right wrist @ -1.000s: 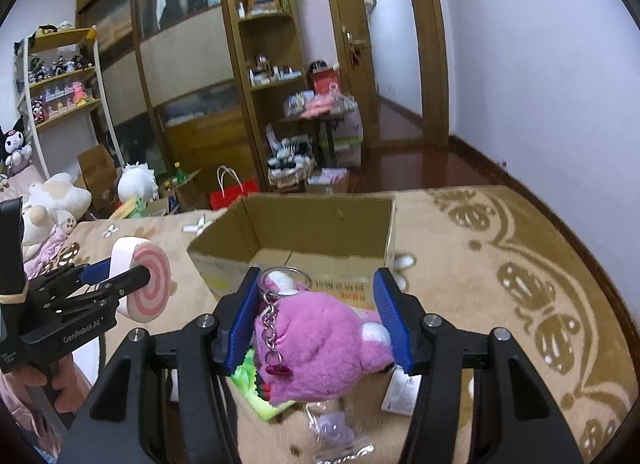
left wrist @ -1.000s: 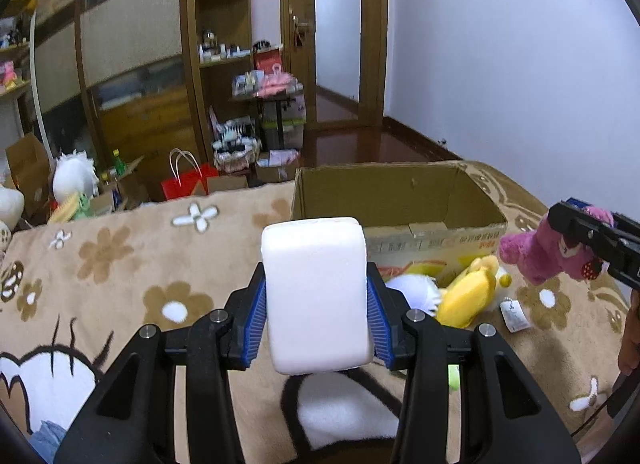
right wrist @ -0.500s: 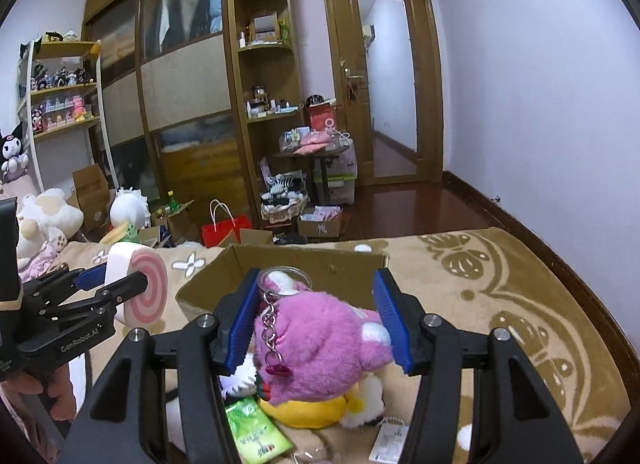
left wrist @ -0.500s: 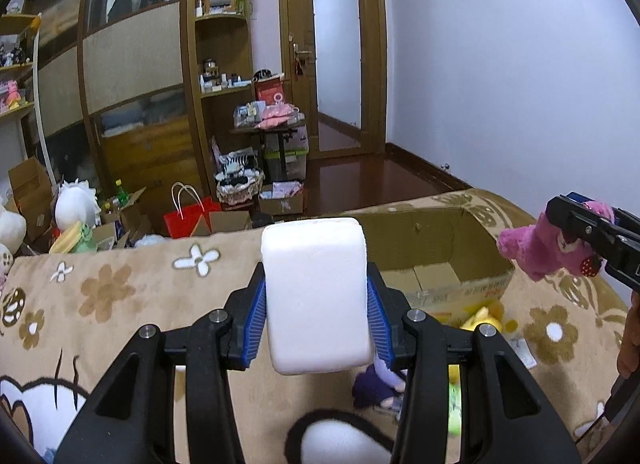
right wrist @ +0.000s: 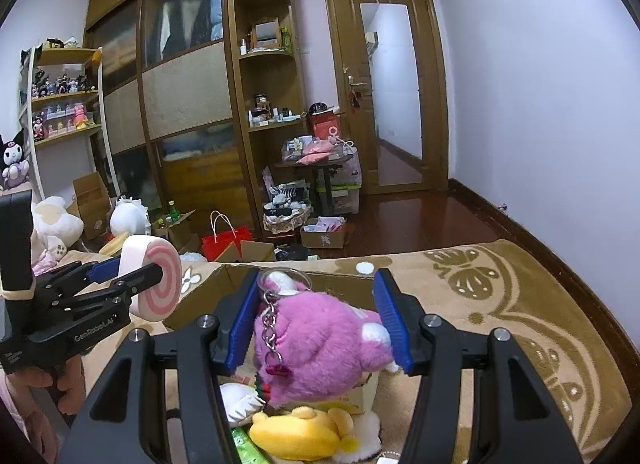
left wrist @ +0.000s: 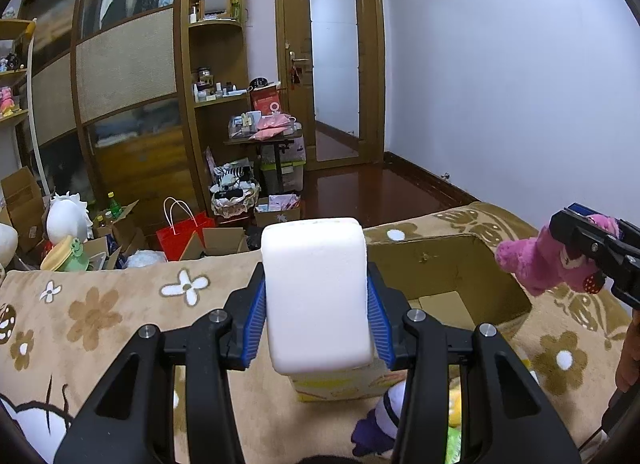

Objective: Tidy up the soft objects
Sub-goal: 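Carry both plushes over the box and open both tools to drop them inside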

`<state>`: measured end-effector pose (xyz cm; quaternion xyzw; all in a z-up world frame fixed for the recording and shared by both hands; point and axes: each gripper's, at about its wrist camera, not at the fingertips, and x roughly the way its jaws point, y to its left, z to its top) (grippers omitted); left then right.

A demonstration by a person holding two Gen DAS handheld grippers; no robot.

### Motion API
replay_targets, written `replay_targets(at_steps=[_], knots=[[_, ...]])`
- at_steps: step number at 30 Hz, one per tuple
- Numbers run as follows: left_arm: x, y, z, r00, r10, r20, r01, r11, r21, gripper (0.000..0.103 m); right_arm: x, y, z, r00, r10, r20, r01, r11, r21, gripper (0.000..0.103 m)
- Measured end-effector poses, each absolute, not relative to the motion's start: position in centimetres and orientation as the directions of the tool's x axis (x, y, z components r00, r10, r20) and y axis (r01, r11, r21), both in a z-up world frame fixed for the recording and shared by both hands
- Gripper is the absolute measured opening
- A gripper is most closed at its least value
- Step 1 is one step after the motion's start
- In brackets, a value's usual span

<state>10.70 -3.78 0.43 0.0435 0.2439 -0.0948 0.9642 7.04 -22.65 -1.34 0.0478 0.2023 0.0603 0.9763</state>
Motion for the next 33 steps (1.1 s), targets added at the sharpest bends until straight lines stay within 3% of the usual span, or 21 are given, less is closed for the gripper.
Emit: replay_targets(at_steps=[24, 33], knots=[[15.4, -4.7, -4.1, 0.782, -0.201, -0.590, 0.252, 0.968, 0.004, 0.045, 13.1, -22.1, -6.4, 0.854, 0.207, -0.478, -0.142, 0.975, 0.169, 0.060], [15.6, -5.1, -4.9, 0.769, -0.187, -0.611, 0.259, 0.966, 0.029, 0.050, 14.0, -21.8, -7.2, 0.832, 0.213, -0.513, -0.146, 0.975, 0.168, 0.062]])
